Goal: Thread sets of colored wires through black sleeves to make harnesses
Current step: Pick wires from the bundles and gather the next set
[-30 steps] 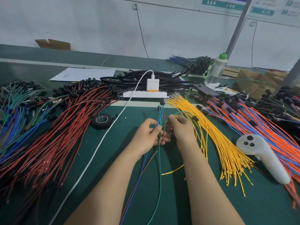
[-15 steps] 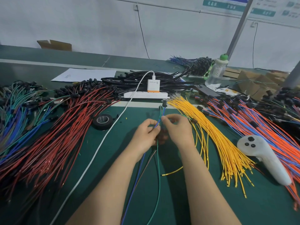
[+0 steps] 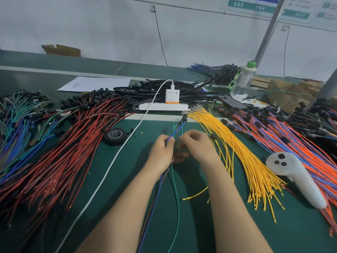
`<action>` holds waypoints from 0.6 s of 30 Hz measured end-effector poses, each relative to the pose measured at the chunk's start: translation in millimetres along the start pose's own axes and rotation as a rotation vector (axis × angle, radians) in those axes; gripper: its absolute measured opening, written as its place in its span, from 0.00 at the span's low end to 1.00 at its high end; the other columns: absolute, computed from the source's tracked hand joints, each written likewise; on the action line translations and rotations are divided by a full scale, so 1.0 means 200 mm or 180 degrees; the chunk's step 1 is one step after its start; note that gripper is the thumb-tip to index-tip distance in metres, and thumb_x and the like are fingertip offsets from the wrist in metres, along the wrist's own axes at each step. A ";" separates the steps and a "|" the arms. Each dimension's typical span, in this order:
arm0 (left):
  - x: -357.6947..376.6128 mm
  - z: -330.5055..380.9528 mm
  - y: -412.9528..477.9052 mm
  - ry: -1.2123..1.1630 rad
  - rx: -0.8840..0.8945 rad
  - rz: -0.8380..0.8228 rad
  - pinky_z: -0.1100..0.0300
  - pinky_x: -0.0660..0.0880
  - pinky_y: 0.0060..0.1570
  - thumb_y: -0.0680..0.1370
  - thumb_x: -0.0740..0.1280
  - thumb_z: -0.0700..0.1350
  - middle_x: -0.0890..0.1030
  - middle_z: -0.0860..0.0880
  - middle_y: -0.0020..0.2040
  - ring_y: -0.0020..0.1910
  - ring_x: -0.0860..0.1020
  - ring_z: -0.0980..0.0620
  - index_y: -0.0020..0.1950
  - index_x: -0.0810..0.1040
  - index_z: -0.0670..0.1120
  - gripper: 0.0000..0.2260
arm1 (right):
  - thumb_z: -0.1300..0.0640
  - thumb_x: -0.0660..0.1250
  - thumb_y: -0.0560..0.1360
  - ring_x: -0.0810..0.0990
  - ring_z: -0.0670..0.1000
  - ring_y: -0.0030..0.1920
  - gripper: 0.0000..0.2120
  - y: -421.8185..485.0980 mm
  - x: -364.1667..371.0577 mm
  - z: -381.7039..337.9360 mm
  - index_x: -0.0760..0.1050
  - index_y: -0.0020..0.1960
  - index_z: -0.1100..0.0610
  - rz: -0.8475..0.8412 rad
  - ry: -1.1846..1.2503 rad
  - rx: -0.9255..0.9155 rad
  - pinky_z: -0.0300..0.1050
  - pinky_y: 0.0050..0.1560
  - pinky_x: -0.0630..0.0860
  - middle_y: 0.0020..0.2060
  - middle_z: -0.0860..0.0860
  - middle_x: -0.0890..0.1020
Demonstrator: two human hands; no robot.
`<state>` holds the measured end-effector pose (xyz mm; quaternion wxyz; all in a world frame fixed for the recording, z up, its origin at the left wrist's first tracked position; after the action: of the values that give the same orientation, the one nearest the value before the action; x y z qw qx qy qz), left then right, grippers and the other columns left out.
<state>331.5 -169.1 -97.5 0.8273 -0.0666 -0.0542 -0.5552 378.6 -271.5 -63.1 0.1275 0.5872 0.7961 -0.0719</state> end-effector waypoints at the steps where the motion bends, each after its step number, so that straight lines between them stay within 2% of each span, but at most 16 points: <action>1: 0.00 0.00 0.00 0.0069 0.0020 -0.0003 0.56 0.80 0.34 0.83 0.55 0.41 0.82 0.43 0.40 0.33 0.83 0.47 0.46 0.69 0.44 0.07 | 0.62 0.64 0.74 0.76 0.46 0.31 0.07 0.00 0.00 0.00 0.75 0.37 0.59 0.0075 -0.0088 -0.0052 0.33 0.27 0.72 0.30 0.50 0.78; 3: -0.01 0.00 0.01 0.0347 0.0056 0.0013 0.48 0.81 0.43 0.83 0.56 0.42 0.81 0.37 0.47 0.42 0.83 0.41 0.45 0.70 0.44 0.08 | 0.62 0.64 0.74 0.77 0.51 0.34 0.06 0.01 0.00 0.00 0.75 0.38 0.59 0.0188 -0.0206 -0.0125 0.42 0.34 0.77 0.31 0.51 0.79; 5: -0.01 0.00 0.01 0.0366 0.0008 -0.0007 0.46 0.80 0.47 0.82 0.56 0.43 0.78 0.34 0.52 0.43 0.82 0.41 0.45 0.70 0.45 0.08 | 0.61 0.64 0.75 0.77 0.52 0.34 0.06 0.01 0.00 0.01 0.74 0.39 0.59 0.0297 -0.0211 -0.0141 0.49 0.38 0.78 0.31 0.52 0.78; 8: -0.01 0.00 0.01 0.0299 -0.0014 -0.0029 0.49 0.81 0.45 0.83 0.56 0.43 0.77 0.32 0.54 0.40 0.82 0.45 0.45 0.70 0.43 0.08 | 0.60 0.64 0.76 0.75 0.49 0.30 0.08 0.00 0.01 0.01 0.73 0.39 0.58 0.0221 -0.0036 -0.0151 0.44 0.31 0.76 0.30 0.52 0.76; 12: -0.01 0.00 0.01 0.0214 -0.0023 -0.0115 0.53 0.81 0.41 0.83 0.56 0.42 0.77 0.36 0.51 0.36 0.82 0.47 0.47 0.70 0.43 0.07 | 0.60 0.64 0.76 0.74 0.51 0.31 0.07 0.01 0.01 0.01 0.74 0.40 0.58 0.0312 -0.0202 -0.0188 0.48 0.37 0.75 0.30 0.50 0.76; 14: -0.02 0.00 0.01 0.0169 -0.0002 -0.0158 0.54 0.81 0.40 0.82 0.57 0.41 0.78 0.39 0.47 0.35 0.82 0.48 0.46 0.71 0.43 0.07 | 0.61 0.65 0.75 0.74 0.51 0.33 0.06 0.00 0.01 0.01 0.72 0.41 0.54 0.0390 -0.0210 -0.0246 0.49 0.38 0.75 0.32 0.49 0.76; 16: -0.01 0.01 0.00 0.0158 0.0061 -0.0181 0.54 0.81 0.40 0.82 0.58 0.40 0.78 0.42 0.43 0.35 0.81 0.47 0.45 0.72 0.42 0.08 | 0.63 0.66 0.75 0.74 0.51 0.34 0.10 0.00 0.01 0.01 0.69 0.44 0.50 0.0382 -0.0253 -0.0301 0.50 0.39 0.76 0.35 0.49 0.75; 18: -0.02 0.02 0.00 0.0200 0.0101 -0.0179 0.53 0.81 0.41 0.82 0.59 0.40 0.78 0.43 0.41 0.36 0.80 0.46 0.44 0.73 0.41 0.08 | 0.62 0.65 0.75 0.76 0.52 0.37 0.06 0.00 0.02 0.00 0.73 0.44 0.51 0.0305 -0.0324 -0.0343 0.49 0.42 0.77 0.37 0.48 0.77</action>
<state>330.0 -165.7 -94.7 0.8136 -0.0345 -0.0388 -0.5791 378.1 -267.5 -64.1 0.2026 0.6125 0.7622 -0.0525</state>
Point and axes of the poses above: each hand's wrist, its own y-axis towards the middle knuckle, its own x-axis out of the palm, z = x × y, the point moved 6 cm from there along y, towards the middle knuckle
